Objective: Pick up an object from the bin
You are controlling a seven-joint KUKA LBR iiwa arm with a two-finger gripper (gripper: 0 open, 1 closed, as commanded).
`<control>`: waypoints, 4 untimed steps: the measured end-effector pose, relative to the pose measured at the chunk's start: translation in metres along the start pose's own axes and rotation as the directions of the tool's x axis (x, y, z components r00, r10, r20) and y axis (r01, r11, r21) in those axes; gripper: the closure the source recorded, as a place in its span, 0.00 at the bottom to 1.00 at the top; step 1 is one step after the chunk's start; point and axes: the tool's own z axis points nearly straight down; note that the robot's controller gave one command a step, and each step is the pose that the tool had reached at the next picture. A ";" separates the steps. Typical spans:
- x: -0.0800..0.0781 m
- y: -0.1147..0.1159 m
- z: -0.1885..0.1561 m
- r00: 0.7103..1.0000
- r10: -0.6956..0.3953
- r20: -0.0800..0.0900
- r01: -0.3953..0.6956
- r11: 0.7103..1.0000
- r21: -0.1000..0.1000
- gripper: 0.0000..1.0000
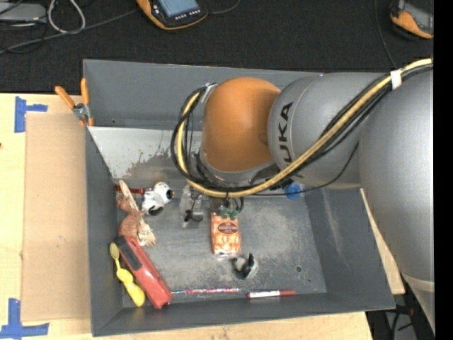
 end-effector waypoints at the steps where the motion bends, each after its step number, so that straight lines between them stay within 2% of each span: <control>1: 0.000 0.000 0.000 1.000 0.000 0.000 0.000 1.000 0.000 1.00; 2: 0.011 -0.039 -0.026 0.995 0.099 -0.004 -0.099 0.995 0.000 1.00; 3: 0.023 -0.081 -0.018 1.000 0.000 -0.002 0.000 1.000 0.000 1.00; 4: 0.026 -0.102 0.002 0.990 0.141 0.002 -0.141 0.990 -0.001 1.00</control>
Offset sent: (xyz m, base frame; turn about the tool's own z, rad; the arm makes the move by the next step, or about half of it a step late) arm -0.0141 -0.0589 0.0407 0.1493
